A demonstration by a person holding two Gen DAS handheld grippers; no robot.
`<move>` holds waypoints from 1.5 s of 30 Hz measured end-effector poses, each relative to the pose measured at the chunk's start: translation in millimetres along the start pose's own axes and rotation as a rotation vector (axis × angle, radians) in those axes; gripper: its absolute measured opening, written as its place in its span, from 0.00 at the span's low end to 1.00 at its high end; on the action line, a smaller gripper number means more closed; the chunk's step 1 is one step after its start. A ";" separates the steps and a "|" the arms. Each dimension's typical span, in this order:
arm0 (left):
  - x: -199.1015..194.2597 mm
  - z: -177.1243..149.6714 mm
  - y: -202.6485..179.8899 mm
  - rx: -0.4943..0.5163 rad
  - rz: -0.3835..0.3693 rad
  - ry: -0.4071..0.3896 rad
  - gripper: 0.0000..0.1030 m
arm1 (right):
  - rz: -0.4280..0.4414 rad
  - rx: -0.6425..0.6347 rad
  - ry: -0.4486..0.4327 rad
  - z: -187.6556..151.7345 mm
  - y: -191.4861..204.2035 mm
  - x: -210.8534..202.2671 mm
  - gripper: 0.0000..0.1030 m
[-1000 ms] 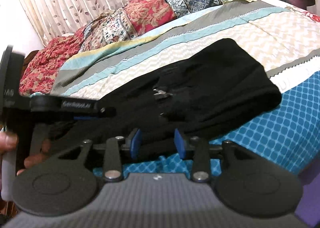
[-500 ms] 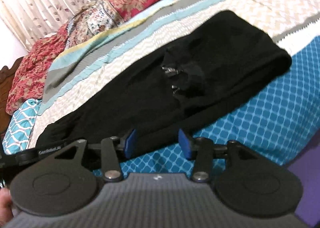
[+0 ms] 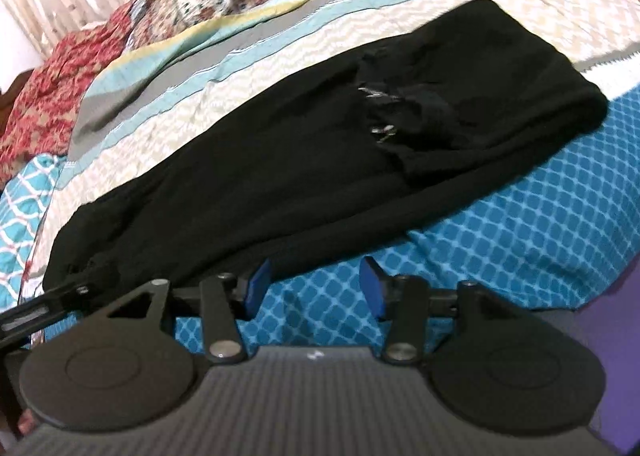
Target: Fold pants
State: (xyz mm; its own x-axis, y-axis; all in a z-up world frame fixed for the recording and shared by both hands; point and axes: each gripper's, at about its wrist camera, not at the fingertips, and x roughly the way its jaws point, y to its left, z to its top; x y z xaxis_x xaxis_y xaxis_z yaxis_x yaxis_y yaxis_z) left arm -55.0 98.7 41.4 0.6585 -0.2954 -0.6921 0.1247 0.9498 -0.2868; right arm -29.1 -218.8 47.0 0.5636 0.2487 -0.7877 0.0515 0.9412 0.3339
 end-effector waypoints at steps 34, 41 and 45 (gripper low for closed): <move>1.5 15.1 122.1 -0.357 0.124 -0.238 0.24 | 0.390 -0.144 0.275 9.9 154.6 139.3 0.29; 0.3 31.1 47.9 -0.074 0.100 -0.278 0.23 | 0.364 0.007 0.171 23.7 107.3 115.9 0.36; 19.3 31.1 -0.7 0.045 0.027 -0.246 0.23 | 0.328 0.099 0.110 31.8 72.3 102.8 0.37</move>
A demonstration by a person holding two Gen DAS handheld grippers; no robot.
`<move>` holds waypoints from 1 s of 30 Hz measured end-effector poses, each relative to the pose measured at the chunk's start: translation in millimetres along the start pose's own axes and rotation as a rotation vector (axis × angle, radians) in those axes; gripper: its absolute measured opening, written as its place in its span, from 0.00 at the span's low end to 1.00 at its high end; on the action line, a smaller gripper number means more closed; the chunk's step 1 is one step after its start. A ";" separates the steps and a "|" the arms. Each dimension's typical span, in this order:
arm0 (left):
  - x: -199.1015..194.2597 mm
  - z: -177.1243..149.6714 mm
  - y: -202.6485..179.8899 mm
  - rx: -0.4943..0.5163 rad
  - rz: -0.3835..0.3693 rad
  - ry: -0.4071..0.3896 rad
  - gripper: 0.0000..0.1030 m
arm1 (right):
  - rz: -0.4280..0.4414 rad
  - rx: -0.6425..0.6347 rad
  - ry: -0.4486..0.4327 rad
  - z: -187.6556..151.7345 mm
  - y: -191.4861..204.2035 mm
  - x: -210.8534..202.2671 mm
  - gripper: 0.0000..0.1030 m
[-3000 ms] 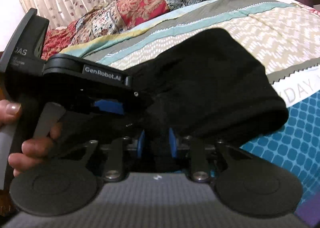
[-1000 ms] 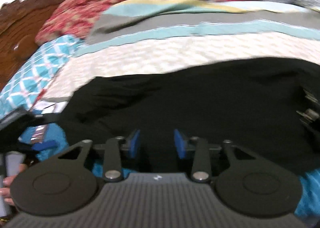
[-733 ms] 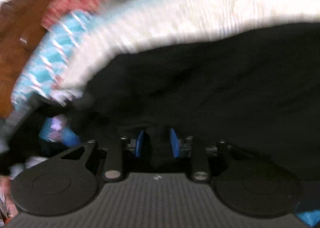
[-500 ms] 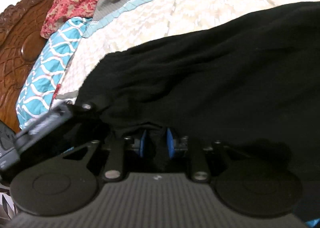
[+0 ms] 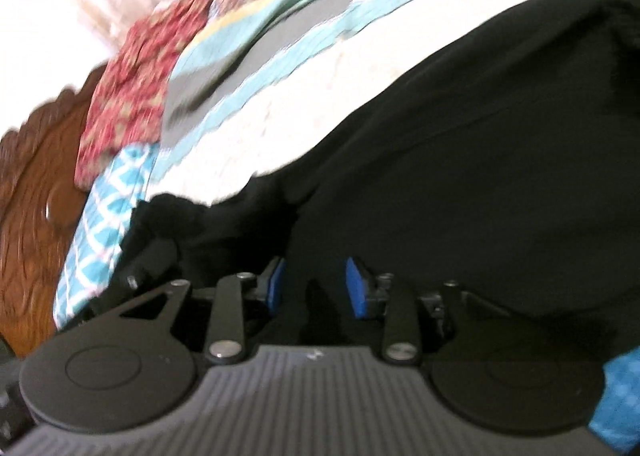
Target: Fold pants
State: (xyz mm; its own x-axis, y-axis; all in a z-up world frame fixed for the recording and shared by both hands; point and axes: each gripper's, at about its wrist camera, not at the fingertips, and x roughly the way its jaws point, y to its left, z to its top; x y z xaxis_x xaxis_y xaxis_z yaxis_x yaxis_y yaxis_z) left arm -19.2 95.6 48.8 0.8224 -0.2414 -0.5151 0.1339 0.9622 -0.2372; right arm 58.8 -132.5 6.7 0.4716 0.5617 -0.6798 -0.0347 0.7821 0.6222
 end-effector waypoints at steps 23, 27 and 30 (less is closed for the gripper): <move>-34.1 -23.5 70.8 -0.287 -0.041 0.121 0.76 | -0.013 -0.034 0.062 0.2 4.0 7.5 0.38; -31.9 -21.9 66.5 -0.274 -0.050 0.121 0.76 | -0.020 -0.195 -0.049 4.9 28.5 -23.6 0.23; -25.2 -20.4 53.1 -0.241 -0.077 0.131 0.76 | -0.092 -0.277 -0.159 17.4 27.9 -51.3 0.23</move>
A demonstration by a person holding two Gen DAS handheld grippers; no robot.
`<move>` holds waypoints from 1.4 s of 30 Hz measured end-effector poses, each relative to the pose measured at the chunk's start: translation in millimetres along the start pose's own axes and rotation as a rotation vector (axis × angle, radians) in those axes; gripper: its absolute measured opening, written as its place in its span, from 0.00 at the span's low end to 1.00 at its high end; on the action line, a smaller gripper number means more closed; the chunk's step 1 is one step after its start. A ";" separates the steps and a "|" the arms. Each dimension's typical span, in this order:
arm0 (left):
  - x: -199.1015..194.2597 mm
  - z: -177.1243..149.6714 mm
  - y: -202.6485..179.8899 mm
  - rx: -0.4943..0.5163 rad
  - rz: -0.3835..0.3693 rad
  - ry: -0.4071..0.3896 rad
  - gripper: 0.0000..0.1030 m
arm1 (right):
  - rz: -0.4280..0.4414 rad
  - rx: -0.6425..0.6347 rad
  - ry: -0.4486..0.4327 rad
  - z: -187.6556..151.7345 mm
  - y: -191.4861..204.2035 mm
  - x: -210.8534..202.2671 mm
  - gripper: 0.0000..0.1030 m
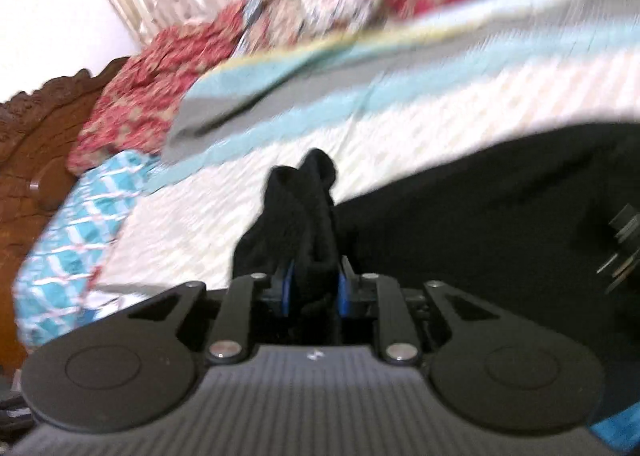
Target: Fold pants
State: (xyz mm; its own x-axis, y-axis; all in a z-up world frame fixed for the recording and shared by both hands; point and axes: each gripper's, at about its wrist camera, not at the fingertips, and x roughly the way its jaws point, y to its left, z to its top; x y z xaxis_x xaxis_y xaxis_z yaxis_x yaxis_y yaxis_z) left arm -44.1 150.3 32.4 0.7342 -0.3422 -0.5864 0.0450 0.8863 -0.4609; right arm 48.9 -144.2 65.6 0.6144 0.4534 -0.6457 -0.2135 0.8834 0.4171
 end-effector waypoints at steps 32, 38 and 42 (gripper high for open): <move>87.2 -22.8 -77.1 0.157 0.072 0.224 0.76 | -0.107 -0.039 0.061 -40.2 -49.4 -28.3 0.46; 44.4 -1.0 -89.8 0.157 -0.023 0.082 0.76 | -0.098 -0.051 -0.027 -54.8 -47.4 -71.0 0.47; 58.4 -1.7 -108.6 0.202 -0.041 0.115 0.76 | -0.105 -0.028 0.009 -57.7 -52.3 -52.1 0.47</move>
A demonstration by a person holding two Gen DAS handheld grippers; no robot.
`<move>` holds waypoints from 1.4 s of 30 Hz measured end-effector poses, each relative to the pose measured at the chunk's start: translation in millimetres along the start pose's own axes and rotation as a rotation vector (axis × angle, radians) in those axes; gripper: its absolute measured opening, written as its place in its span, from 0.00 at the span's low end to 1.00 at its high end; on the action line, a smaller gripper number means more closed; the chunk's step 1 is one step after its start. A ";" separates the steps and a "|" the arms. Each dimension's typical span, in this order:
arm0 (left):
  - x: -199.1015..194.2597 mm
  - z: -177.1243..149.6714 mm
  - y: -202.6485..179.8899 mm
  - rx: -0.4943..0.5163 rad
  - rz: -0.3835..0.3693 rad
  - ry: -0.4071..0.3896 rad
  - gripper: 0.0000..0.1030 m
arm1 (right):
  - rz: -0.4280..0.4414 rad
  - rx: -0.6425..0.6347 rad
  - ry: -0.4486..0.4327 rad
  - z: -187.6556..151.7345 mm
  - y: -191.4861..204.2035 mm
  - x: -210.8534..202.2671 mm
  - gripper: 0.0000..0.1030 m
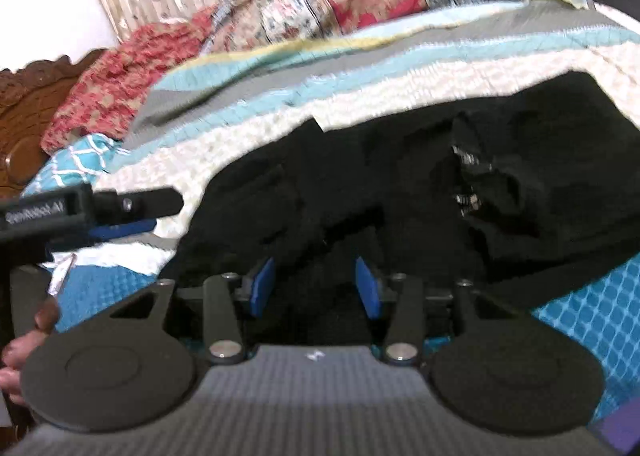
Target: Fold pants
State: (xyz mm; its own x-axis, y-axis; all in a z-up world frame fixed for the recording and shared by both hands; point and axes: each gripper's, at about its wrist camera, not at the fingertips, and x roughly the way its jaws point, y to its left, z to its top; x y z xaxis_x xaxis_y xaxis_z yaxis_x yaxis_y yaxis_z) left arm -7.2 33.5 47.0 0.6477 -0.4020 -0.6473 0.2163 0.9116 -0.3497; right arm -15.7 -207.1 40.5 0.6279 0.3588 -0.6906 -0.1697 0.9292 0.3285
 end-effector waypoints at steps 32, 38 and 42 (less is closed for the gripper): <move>69.6 -1.6 -33.6 0.043 0.158 0.204 0.80 | -0.175 0.401 -0.293 -8.0 -129.1 -82.0 0.65; 36.8 17.6 -33.7 -0.040 0.067 0.176 0.82 | -0.317 0.461 -0.360 4.6 -184.1 -74.4 0.79; 20.6 36.9 -38.7 -0.052 0.038 0.136 0.84 | -0.299 0.506 -0.290 6.9 -201.0 -49.6 0.70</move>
State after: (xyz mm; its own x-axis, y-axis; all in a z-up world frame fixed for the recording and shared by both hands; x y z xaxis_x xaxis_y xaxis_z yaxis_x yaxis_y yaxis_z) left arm 24.6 -6.9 72.2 0.5485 -0.3788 -0.7454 0.1529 0.9219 -0.3560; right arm -7.5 -412.2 13.2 0.7837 -0.0129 -0.6210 0.3781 0.8031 0.4606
